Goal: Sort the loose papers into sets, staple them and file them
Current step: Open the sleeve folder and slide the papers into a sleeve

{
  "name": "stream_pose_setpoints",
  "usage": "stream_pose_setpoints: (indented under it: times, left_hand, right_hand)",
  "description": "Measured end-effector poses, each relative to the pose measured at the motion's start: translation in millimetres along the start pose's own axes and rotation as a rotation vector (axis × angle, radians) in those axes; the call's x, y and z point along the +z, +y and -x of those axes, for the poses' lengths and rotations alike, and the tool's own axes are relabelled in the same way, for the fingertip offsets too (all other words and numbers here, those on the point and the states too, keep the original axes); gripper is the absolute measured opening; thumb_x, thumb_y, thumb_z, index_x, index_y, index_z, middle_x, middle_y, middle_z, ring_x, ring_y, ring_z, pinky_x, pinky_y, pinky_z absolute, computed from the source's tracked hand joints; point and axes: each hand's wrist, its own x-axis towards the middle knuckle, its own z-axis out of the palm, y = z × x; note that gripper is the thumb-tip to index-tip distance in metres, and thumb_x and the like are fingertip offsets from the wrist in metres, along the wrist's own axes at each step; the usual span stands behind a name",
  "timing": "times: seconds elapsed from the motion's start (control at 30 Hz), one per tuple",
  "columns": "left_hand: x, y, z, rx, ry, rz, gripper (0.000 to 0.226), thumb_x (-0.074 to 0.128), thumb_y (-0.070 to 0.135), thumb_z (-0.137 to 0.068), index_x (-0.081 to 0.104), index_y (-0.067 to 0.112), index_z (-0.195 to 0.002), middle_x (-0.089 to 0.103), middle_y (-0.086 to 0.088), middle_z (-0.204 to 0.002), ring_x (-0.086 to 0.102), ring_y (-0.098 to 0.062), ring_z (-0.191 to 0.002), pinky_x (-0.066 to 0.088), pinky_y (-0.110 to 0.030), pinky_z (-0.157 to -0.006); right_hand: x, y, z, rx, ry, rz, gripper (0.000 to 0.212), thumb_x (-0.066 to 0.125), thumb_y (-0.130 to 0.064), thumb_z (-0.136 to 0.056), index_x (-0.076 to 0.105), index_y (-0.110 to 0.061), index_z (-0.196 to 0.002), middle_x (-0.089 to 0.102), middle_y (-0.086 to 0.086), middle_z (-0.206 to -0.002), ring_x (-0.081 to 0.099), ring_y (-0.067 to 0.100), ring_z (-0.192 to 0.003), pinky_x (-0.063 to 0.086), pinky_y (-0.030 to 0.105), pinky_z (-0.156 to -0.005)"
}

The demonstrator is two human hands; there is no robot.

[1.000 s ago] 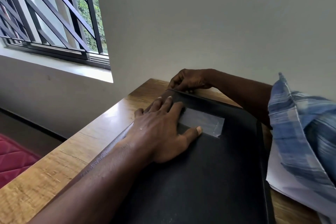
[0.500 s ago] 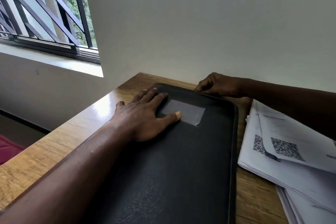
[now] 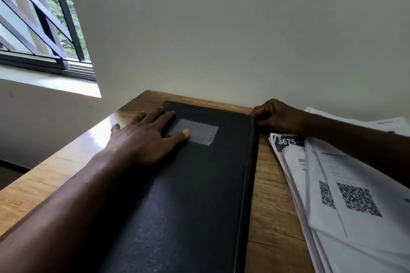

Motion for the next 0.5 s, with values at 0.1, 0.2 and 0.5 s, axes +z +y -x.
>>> stream_pose_setpoints:
  times: [0.1,0.2,0.5]
  left_hand:
    - [1,1,-1,-0.015,0.000,-0.001,0.092,0.017,0.097,-0.080,0.003,0.053,-0.160,-0.008,0.026,-0.170,0.001,-0.013,-0.160,0.016,-0.067,-0.121]
    - [1,4,0,-0.015,0.020,-0.005,0.091,0.020,0.095,-0.082,0.006,0.052,-0.161,-0.005,0.025,-0.170,0.003,-0.015,-0.160,0.013,-0.068,-0.121]
    - [7,11,2,0.095,0.106,-0.058,0.102,0.016,0.096,-0.079,0.017,0.038,-0.163,0.003,0.012,-0.174,0.003,-0.016,-0.160,-0.001,-0.072,-0.120]
  right_hand:
    - [11,-6,10,0.034,0.137,0.086,0.012,0.073,-0.007,-0.094,0.082,-0.014,-0.092,0.078,0.010,-0.084,0.063,0.006,-0.068,0.049,0.020,-0.062]
    - [26,-15,19,0.110,0.319,0.294,0.017,0.070,-0.009,-0.095,0.082,-0.014,-0.084,0.076,0.004,-0.075,0.064,0.006,-0.059,0.052,0.031,-0.061]
    - [69,-51,50,0.274,0.633,0.587,0.024,0.065,-0.020,-0.089,0.068,-0.016,-0.066,0.067,0.006,-0.066,0.067,0.029,-0.071,0.046,0.034,-0.063]
